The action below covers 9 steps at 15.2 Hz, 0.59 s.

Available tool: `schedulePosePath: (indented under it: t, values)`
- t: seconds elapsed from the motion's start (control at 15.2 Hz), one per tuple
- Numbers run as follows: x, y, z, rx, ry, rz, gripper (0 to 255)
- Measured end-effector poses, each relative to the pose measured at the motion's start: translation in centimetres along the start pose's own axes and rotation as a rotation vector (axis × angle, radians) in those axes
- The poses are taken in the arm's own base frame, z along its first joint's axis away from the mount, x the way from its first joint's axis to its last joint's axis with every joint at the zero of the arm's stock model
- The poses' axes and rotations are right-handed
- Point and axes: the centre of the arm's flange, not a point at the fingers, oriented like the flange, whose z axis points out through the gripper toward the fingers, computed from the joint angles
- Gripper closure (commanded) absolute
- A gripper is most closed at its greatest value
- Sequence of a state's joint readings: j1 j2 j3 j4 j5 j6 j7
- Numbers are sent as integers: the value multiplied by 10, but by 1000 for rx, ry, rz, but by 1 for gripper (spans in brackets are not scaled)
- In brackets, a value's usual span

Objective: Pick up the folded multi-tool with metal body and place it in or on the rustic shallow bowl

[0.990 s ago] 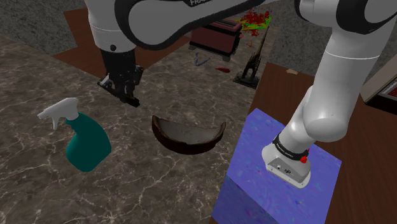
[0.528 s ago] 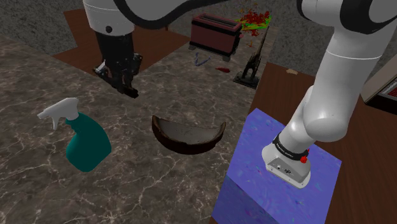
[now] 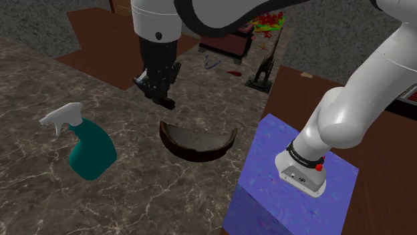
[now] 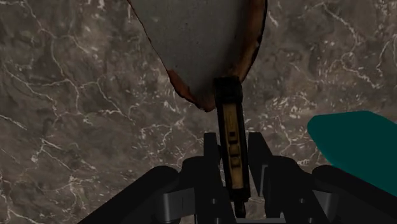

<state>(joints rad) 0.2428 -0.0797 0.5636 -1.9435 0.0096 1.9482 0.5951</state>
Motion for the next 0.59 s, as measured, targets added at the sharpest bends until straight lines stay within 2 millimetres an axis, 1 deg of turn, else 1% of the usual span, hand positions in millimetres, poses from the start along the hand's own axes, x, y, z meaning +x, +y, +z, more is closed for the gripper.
schedulePosePath:
  t: [0.2, 0.33, 0.46, 0.53, 0.59]
  values:
    - [-34, 11, -7, 0, 0, 0, 255]
    - [-64, 20, -7, 0, 1, 1, 255]
    - [-86, 28, -12, 0, 0, 1, 255]
    - [-97, 29, -14, 0, 1, 1, 255]
    - [-102, 31, -10, 0, 1, 1, 255]
